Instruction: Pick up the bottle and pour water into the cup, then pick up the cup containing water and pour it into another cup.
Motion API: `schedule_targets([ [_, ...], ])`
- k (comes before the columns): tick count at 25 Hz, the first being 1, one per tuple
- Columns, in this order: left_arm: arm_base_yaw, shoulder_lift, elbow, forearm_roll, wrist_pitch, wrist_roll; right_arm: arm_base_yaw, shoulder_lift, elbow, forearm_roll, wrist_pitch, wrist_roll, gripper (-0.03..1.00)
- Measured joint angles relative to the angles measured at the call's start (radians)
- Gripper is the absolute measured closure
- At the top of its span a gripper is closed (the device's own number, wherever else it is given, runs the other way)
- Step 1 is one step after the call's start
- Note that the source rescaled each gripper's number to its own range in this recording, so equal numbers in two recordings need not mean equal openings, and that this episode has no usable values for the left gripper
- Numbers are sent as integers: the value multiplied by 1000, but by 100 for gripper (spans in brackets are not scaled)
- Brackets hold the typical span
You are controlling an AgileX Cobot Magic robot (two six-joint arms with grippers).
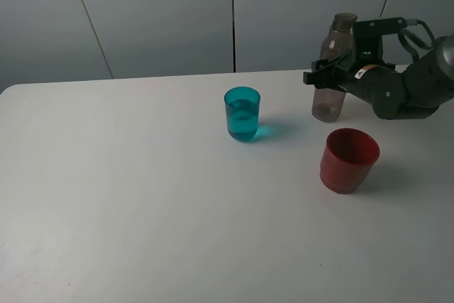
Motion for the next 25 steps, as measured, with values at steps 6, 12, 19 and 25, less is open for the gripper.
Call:
schedule_targets([
  [6, 0, 0, 0, 0, 0, 0, 0, 0, 0, 0, -8, 2, 3],
  [12, 0, 0, 0, 0, 0, 0, 0, -76, 0, 0, 41, 2, -2],
  [19, 0, 0, 0, 0, 0, 0, 0, -267, 1, 0, 217, -26, -2],
  [25, 0, 0, 0, 0, 0, 0, 0, -473, 1, 2, 518, -37, -3],
])
